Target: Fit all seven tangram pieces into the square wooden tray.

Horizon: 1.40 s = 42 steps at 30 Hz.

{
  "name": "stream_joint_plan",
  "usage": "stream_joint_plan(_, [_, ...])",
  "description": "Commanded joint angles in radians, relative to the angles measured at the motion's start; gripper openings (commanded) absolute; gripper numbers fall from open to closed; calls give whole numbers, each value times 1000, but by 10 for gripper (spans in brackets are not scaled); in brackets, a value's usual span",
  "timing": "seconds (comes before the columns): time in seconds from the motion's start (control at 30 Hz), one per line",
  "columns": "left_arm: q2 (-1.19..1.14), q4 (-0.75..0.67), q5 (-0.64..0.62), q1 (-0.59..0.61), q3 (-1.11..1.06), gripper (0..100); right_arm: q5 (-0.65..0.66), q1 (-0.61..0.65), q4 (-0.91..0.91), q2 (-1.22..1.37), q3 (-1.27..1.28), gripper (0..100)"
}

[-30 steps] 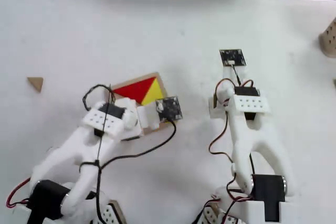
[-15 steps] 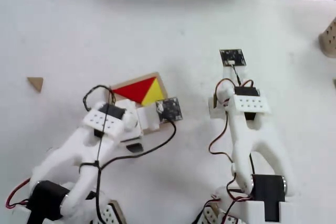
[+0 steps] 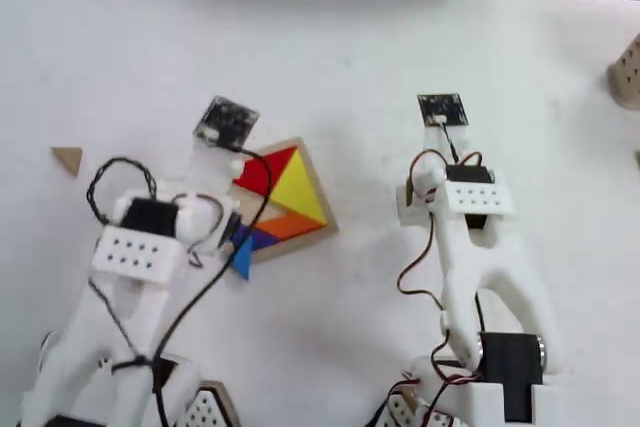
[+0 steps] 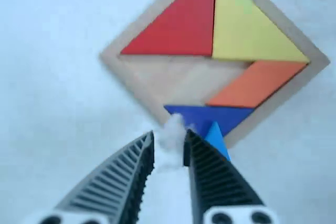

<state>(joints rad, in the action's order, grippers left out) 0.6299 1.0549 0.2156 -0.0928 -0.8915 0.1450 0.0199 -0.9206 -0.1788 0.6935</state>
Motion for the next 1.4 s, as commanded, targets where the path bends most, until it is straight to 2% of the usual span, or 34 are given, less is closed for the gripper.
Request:
stream_joint_plan(0.0, [162,106,-51,-35,-87,18,18,12,12,-22,-6,38])
stream_joint_plan(0.17, [335,137,-31,-143,-203,22,20,22,10,36,-37,38])
stream_joint_plan(0.3, [503,172,207,-220,-302,22,20,19,7,51,-49,38])
stream_joint_plan(0.4, [558,229,252,-303,-328,22,20,19,7,53,-49,38])
stream_joint_plan(0.53, [466,199,253,-300,-315,22,20,19,10,53,-49,38])
stream_joint_plan(0.7, [265,155,264,-177,-229,22,20,19,12,53,-49,38])
stream_joint_plan(0.87, [223,172,356,-177,-224,22,20,19,12,53,-49,38])
stream_joint_plan(1.0, [216,219,410,-268,-249,22,20,19,12,53,-49,38])
stream_joint_plan(1.23, [208,209,353,-380,-265,22,20,19,12,53,-49,38])
stream_joint_plan(1.37, [93,184,339,-383,-244,22,20,18,12,53,-49,38])
